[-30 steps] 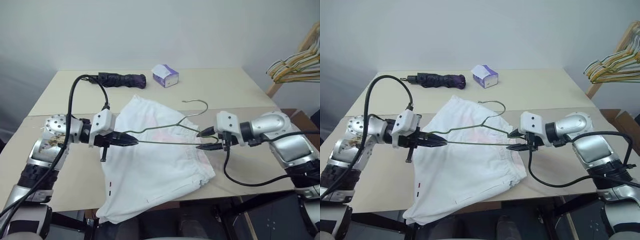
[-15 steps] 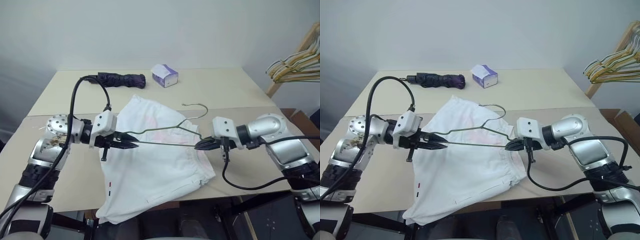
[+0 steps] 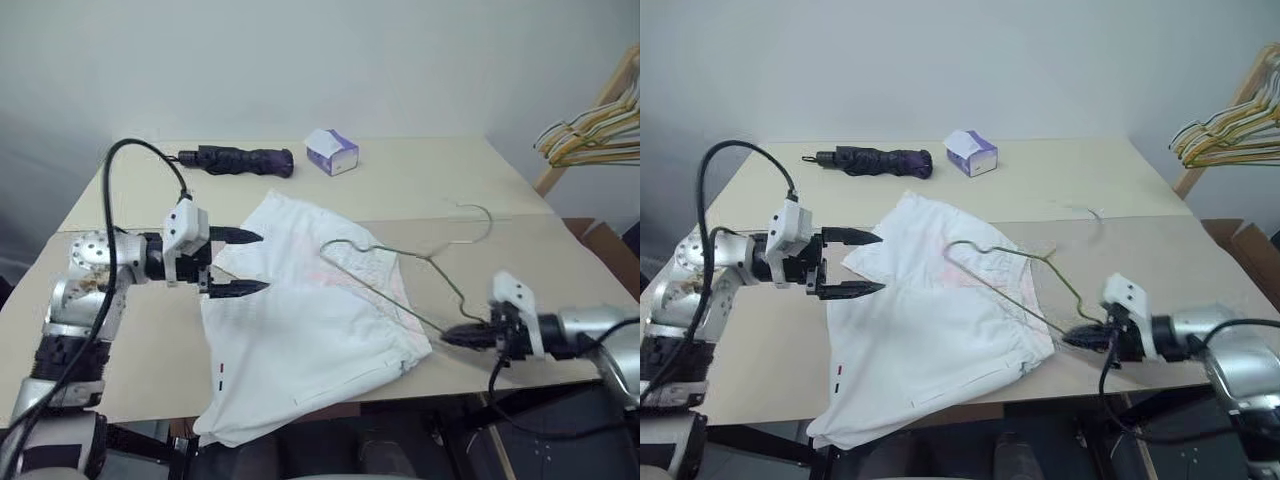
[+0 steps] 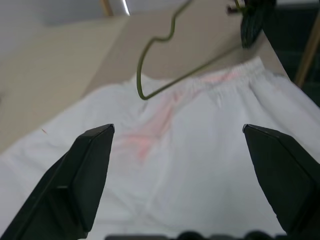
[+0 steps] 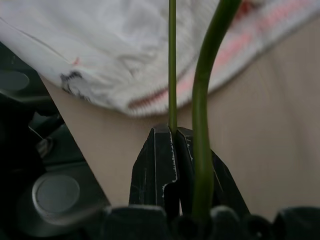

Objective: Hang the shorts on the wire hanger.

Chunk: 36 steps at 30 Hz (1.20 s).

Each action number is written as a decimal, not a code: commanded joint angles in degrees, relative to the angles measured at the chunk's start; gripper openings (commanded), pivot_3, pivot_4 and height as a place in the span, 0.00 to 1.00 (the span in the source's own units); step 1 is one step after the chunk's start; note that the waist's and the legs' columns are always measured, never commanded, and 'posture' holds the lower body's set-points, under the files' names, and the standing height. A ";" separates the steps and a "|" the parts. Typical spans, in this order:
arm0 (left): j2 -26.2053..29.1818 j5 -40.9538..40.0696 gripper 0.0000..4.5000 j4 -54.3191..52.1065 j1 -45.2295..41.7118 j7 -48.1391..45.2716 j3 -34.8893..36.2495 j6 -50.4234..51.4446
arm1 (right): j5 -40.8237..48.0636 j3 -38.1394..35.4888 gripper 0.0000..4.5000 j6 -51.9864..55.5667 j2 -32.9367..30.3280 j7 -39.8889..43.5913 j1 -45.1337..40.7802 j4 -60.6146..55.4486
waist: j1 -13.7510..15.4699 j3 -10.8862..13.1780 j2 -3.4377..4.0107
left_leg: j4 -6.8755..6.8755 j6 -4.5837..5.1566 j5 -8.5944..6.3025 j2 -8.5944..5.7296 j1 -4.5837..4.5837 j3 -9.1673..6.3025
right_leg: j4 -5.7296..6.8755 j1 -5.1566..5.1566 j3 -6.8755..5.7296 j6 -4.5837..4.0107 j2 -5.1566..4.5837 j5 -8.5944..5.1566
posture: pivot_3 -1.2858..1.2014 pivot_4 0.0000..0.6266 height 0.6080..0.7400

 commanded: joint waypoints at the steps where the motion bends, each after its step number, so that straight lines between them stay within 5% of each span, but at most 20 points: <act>1: 0.29 -4.26 0.98 -5.90 0.57 1.37 2.44 2.54 | 3.59 -5.30 0.00 6.39 -0.14 -2.28 1.78 1.06 | -0.21 0.00 0.00 | 0.00 0.00 0.00 0.00 0.02 0.00 | 0.01 0.00 0.01 0.00 0.01 0.00 | 0.51 0.08 1.00; 19: 1.20 -5.58 0.98 -10.06 1.31 0.88 0.33 5.18 | 5.72 -6.95 0.00 13.50 2.80 -6.92 1.10 8.23 | -0.37 -0.02 0.03 | 0.00 0.00 0.00 -0.03 0.11 0.01 | -0.08 0.10 0.05 -0.16 0.03 -0.30 | 0.51 0.05 1.00; 36: 1.14 -4.72 0.98 -10.78 2.88 1.51 0.31 3.96 | 6.35 -4.63 0.00 15.36 -2.63 -1.22 3.41 6.03 | -0.09 -0.02 0.03 | 0.00 0.00 -0.01 -0.04 0.08 0.00 | -0.10 0.09 0.05 -0.09 0.02 -0.36 | 0.51 0.06 1.00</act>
